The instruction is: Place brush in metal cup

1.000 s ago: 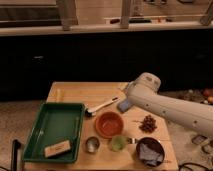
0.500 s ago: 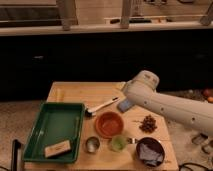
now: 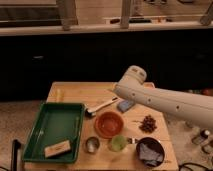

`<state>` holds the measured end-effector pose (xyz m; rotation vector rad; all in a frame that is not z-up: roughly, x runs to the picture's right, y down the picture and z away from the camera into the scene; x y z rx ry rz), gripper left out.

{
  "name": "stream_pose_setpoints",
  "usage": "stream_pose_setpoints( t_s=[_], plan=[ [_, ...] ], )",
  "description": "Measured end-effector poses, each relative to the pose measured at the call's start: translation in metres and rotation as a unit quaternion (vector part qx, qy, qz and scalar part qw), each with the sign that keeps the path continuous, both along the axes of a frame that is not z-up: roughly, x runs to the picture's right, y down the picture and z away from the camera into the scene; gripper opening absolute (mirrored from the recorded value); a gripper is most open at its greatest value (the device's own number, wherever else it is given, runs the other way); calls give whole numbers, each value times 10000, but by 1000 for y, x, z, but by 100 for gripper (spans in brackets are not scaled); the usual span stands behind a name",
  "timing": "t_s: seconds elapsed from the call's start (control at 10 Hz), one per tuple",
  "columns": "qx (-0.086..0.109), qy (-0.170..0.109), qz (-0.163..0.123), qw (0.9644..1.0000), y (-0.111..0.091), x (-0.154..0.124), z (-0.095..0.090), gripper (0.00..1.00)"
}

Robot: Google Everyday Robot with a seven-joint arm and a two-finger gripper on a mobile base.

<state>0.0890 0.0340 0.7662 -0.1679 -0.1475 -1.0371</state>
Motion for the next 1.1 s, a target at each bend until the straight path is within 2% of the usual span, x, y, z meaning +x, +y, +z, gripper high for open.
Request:
stream_pose_setpoints(
  t_s=[0.5, 0.7, 1.1],
  plan=[
    [-214, -196, -144, 9995, -1, -42, 11, 80],
    [-342, -254, -221, 9988, -5, -60, 23, 80],
    [-648, -229, 44, 9976, -2, -73, 50, 80]
  ],
)
